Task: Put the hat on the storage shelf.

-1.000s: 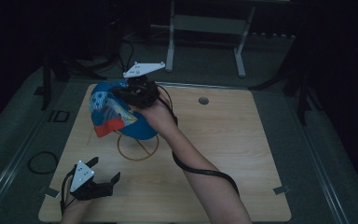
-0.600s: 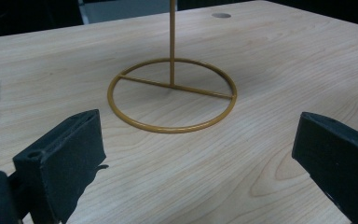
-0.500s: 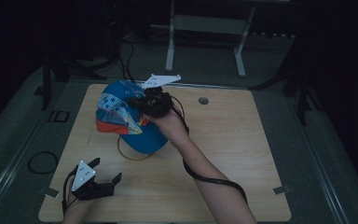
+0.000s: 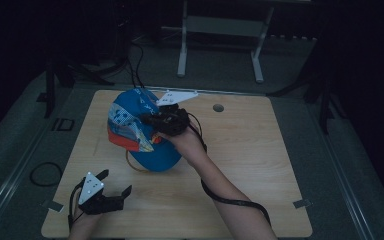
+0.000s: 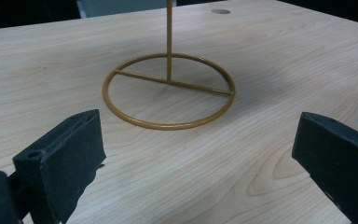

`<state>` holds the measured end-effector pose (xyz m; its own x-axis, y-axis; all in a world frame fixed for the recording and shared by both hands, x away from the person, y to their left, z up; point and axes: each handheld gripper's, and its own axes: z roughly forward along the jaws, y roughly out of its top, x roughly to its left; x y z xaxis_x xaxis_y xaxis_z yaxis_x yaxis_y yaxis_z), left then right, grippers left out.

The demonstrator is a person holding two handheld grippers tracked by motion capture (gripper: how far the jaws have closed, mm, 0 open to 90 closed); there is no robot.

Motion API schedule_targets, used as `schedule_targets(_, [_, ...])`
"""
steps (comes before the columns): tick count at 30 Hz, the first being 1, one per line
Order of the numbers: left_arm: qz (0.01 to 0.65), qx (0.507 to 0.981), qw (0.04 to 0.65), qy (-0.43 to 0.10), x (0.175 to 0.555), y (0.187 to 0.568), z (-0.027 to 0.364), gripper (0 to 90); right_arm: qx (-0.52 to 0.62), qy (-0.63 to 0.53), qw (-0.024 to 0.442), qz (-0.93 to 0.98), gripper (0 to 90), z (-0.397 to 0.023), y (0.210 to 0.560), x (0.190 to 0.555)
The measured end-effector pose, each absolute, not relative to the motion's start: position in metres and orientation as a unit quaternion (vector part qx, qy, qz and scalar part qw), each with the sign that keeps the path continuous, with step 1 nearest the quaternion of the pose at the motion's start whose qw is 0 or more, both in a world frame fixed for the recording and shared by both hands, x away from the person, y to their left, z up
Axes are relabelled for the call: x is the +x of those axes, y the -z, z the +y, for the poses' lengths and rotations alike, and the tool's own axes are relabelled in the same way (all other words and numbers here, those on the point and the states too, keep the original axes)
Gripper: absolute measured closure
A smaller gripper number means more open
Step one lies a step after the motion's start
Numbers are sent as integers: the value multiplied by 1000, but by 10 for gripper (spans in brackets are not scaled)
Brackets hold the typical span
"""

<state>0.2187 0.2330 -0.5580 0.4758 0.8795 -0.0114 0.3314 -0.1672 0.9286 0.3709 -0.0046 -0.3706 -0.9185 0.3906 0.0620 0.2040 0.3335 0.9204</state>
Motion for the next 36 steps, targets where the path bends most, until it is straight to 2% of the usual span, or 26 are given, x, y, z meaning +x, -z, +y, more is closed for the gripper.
schedule_targets(11, [428, 709, 487, -279, 219, 559, 233, 26, 185, -551, 75, 810, 898, -12, 379, 369])
schedule_targets(15, [429, 710, 486, -278, 220, 560, 233, 26, 186, -557, 70, 806, 836, -14, 380, 368])
schedule_targets(20, [427, 712, 484, -275, 220, 561, 232, 26, 180, -561, 69, 805, 800, -16, 382, 366])
schedule_targets(23, [427, 713, 484, -274, 221, 561, 232, 26, 177, -563, 63, 804, 757, -18, 381, 364])
schedule_targets(27, [429, 710, 487, -273, 221, 561, 232, 26, 169, -565, 65, 805, 629, -20, 377, 360])
schedule_targets(31, [427, 712, 486, -273, 222, 562, 231, 26, 159, -568, 68, 805, 554, -23, 374, 357])
schedule_targets(36, [426, 713, 487, -270, 222, 562, 230, 26, 148, -578, 47, 801, 425, -29, 375, 356])
